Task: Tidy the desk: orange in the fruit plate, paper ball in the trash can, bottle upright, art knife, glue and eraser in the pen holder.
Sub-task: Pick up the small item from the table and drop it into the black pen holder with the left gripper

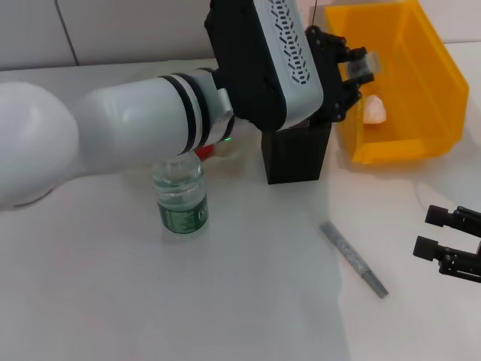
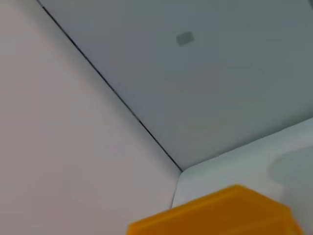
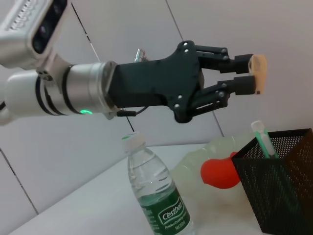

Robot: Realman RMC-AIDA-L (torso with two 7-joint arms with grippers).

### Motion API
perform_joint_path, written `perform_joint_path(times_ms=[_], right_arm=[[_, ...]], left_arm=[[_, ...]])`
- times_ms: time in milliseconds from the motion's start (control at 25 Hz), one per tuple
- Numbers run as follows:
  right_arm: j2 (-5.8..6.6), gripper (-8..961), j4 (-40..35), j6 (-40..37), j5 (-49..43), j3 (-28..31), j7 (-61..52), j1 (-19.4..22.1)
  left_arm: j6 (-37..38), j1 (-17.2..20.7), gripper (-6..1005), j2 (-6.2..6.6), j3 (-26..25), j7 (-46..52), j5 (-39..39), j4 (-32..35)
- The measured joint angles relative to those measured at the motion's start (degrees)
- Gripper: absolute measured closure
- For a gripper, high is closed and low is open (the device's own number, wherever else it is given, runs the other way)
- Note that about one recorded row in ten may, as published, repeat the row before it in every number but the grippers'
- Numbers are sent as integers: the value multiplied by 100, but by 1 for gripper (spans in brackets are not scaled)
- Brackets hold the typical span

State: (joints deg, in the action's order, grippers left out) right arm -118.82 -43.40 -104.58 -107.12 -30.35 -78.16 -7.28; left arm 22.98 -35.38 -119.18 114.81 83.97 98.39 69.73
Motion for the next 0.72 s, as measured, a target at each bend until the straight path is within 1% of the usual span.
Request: perform_joint_path(times_ms=[40, 240, 720], right_arm=[[0, 179, 13, 2, -4, -4, 1, -7], [0, 179, 27, 22, -43, -12, 3, -31], [5, 179, 34, 27, -73, -15, 3, -36]], left_arm=[[-120, 25, 746, 0, 20, 0, 186, -22], [-143, 59, 746, 0, 72, 53, 539, -34], [-224, 29, 747, 0, 22, 28, 608, -129]])
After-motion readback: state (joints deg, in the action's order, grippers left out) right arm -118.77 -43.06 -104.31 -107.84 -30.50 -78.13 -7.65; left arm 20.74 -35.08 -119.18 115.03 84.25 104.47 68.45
